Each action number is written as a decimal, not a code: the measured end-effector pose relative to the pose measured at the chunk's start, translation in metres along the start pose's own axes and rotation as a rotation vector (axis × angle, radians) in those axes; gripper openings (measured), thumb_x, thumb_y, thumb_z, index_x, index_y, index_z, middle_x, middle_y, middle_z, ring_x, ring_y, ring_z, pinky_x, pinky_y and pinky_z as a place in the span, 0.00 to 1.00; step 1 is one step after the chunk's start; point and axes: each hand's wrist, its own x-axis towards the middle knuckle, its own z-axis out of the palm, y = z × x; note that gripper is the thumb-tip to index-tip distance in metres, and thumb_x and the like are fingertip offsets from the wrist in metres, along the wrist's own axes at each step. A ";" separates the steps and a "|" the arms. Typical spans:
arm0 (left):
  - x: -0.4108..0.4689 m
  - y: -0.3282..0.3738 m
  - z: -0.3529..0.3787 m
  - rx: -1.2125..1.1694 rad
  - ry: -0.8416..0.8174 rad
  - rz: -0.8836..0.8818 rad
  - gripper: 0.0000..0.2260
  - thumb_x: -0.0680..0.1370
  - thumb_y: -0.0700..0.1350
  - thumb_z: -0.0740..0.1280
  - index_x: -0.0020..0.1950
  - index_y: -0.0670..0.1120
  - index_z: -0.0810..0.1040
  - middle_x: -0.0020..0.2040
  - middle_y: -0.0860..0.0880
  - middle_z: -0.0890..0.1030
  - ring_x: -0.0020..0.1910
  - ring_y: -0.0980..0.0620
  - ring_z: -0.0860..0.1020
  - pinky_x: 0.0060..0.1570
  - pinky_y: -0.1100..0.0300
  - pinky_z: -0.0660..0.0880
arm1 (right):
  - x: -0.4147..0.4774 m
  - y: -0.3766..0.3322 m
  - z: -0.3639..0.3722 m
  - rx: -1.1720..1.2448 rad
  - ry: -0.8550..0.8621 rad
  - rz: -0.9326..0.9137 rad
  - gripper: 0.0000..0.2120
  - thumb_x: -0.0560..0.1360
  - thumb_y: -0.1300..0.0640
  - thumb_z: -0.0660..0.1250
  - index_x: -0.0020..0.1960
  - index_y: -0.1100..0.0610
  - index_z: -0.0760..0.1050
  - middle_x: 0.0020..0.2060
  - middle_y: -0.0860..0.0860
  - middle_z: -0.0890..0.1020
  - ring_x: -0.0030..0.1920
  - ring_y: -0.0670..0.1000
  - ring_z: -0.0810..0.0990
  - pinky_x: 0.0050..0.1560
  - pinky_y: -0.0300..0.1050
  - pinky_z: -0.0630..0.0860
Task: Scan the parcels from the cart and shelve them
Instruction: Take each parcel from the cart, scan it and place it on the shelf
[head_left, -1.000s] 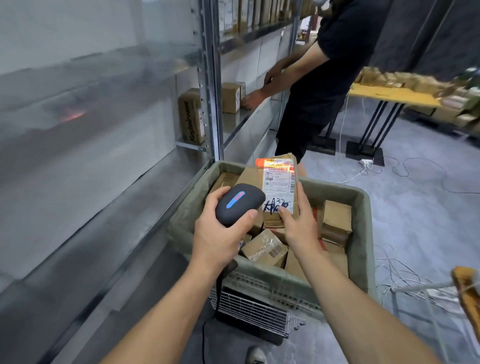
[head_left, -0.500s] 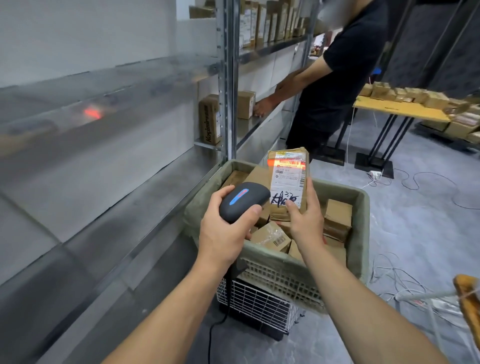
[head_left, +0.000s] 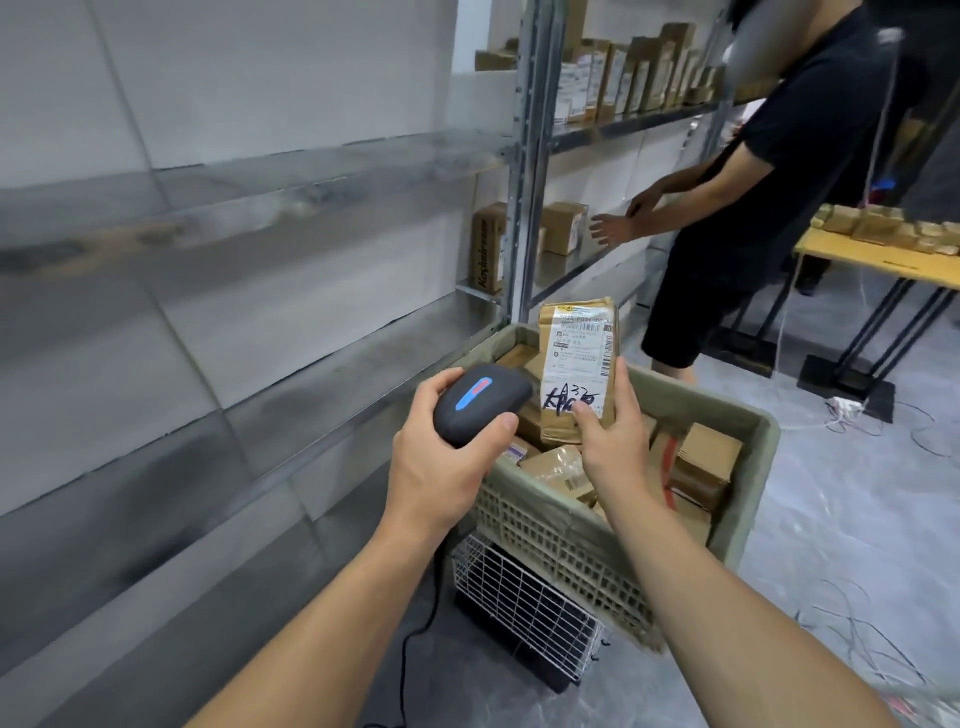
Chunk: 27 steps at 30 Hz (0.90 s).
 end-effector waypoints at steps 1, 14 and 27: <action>-0.005 0.002 -0.005 0.012 0.027 0.007 0.26 0.63 0.61 0.76 0.59 0.65 0.75 0.51 0.57 0.85 0.41 0.50 0.82 0.48 0.47 0.83 | -0.003 -0.004 0.003 0.027 -0.014 -0.023 0.35 0.80 0.57 0.68 0.80 0.40 0.55 0.78 0.44 0.64 0.77 0.48 0.62 0.78 0.57 0.61; -0.072 0.038 -0.101 0.111 0.403 0.065 0.24 0.63 0.59 0.76 0.57 0.63 0.75 0.49 0.55 0.85 0.38 0.48 0.82 0.38 0.59 0.80 | -0.067 -0.074 0.076 0.187 -0.315 -0.141 0.37 0.77 0.49 0.68 0.75 0.29 0.51 0.76 0.43 0.67 0.75 0.49 0.67 0.76 0.59 0.65; -0.150 0.085 -0.254 0.145 0.752 0.167 0.25 0.64 0.59 0.76 0.59 0.61 0.75 0.48 0.55 0.84 0.37 0.47 0.81 0.35 0.59 0.79 | -0.182 -0.204 0.182 0.523 -0.602 -0.314 0.33 0.79 0.54 0.68 0.74 0.30 0.57 0.75 0.44 0.69 0.72 0.48 0.72 0.69 0.56 0.74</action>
